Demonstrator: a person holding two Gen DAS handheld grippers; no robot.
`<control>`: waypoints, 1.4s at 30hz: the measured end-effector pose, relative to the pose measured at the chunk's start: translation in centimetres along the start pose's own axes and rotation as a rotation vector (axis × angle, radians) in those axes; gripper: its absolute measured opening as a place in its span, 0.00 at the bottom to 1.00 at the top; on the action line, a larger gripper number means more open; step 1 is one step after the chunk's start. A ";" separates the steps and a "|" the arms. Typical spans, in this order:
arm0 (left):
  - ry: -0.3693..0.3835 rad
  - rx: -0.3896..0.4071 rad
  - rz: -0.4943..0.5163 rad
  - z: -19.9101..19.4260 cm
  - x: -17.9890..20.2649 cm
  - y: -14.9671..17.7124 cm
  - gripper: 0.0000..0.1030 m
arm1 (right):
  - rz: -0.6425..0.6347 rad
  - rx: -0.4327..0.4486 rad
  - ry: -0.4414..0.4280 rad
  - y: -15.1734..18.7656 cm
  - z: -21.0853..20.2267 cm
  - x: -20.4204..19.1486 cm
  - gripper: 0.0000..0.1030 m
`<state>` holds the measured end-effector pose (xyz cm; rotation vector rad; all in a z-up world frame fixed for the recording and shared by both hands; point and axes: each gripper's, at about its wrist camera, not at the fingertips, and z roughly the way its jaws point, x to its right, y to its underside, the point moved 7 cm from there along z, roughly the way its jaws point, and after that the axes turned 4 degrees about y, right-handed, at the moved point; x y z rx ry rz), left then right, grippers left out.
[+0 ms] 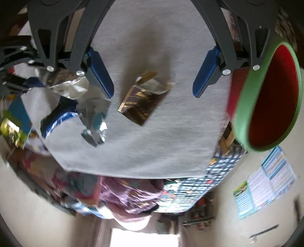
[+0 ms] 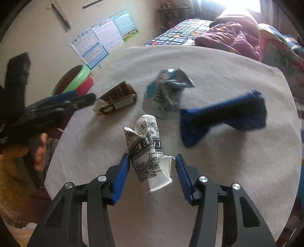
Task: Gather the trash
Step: 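Grasp a dark snack box with the left tool while the right tool grasps a crumpled white cup, then lift the snack box with the left tool while the right tool lifts the white cup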
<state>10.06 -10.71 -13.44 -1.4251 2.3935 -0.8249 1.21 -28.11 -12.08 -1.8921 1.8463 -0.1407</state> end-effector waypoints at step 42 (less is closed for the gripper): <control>-0.038 -0.043 -0.143 -1.9 0.3 3.7 0.43 | 0.030 0.006 -0.106 0.7 -1.4 -0.6 0.67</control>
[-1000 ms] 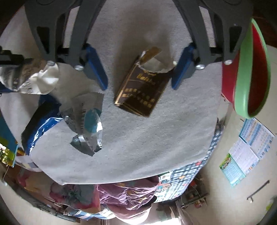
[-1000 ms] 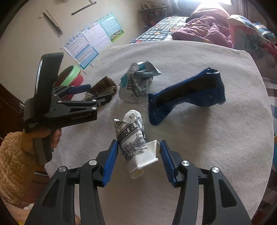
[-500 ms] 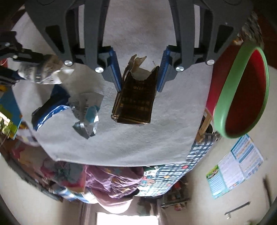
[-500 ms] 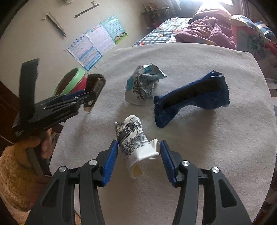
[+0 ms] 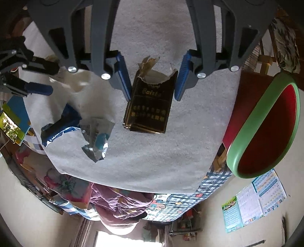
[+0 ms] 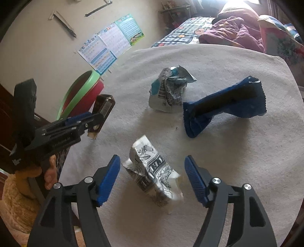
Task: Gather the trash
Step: 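Lift the snack box with the left tool while the right tool lifts the white cup, then carry the snack box and white cup over the red bucket with both tools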
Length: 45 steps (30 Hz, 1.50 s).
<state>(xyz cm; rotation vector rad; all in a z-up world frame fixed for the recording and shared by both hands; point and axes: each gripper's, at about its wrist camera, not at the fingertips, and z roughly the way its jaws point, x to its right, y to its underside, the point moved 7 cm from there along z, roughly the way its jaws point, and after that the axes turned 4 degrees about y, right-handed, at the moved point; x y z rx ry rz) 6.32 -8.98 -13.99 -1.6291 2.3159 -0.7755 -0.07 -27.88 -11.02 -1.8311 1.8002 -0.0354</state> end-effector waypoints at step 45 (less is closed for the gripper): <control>-0.021 0.190 -0.096 -5.5 -4.1 -3.1 0.41 | -0.083 0.138 -0.087 -7.2 -2.3 -7.4 0.35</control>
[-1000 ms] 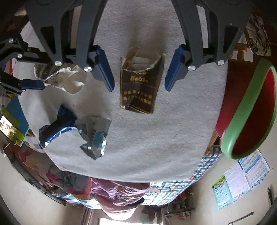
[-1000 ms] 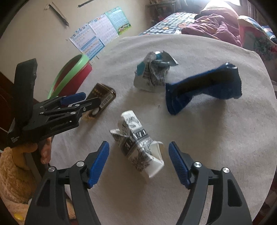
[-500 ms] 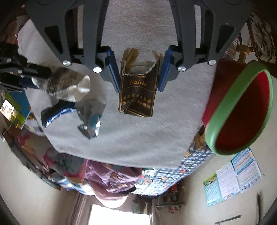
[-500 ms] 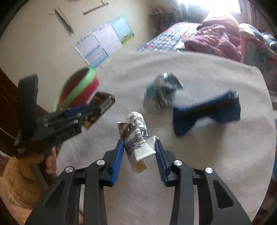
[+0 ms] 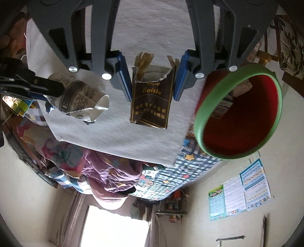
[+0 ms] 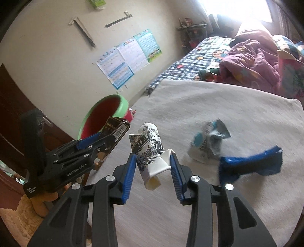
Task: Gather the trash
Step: 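Carry the snack box and white cup over the red bucket with both tools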
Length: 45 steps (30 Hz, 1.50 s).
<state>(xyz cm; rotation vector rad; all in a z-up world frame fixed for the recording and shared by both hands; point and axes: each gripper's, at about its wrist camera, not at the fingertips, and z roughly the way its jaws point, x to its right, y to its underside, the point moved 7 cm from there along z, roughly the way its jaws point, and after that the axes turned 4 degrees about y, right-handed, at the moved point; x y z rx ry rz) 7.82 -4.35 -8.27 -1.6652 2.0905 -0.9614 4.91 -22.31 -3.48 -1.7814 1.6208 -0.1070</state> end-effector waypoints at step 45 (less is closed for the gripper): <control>-0.098 0.052 -0.127 -1.7 -14.9 -1.5 0.41 | -0.194 0.037 0.044 -5.8 7.3 -12.2 0.35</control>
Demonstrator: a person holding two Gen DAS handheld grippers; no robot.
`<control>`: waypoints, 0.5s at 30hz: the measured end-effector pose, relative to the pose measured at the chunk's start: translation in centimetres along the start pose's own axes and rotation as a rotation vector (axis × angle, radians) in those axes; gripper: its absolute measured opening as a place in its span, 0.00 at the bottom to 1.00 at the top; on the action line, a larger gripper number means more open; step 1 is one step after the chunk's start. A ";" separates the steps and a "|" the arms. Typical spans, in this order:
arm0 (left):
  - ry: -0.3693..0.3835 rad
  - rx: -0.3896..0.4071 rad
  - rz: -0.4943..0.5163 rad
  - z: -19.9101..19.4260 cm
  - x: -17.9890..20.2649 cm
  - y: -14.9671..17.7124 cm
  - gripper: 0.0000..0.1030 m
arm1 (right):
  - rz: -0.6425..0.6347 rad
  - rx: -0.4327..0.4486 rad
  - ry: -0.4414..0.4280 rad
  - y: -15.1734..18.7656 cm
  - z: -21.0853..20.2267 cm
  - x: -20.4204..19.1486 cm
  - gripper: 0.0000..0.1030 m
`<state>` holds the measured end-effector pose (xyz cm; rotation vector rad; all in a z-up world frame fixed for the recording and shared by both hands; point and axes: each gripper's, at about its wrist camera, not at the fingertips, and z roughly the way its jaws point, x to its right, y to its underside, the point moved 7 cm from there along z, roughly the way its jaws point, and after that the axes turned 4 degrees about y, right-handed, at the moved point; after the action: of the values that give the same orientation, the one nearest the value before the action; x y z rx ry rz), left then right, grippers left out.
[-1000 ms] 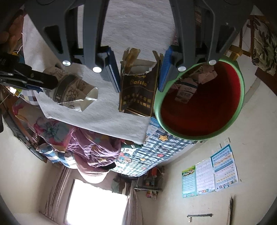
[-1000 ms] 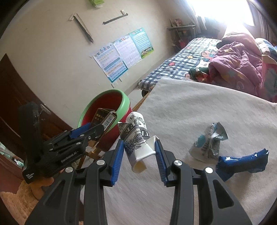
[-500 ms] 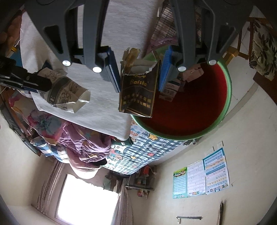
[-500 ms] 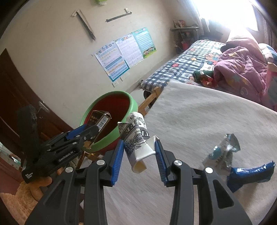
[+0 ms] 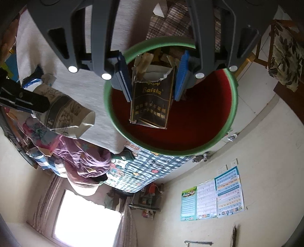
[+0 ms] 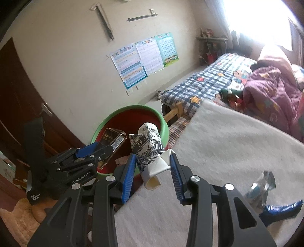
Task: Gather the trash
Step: 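Carry the snack box and white cup over the red bucket with both tools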
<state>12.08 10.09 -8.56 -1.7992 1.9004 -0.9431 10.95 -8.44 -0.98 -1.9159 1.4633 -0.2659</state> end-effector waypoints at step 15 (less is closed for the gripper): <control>-0.056 -0.042 -0.038 1.3 -4.2 0.3 0.41 | -0.113 -0.015 0.002 -2.1 4.2 -4.7 0.35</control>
<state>13.26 13.85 -10.45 -1.8724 1.8704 -0.8620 13.28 -2.28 -1.56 -2.0141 1.3634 -0.3095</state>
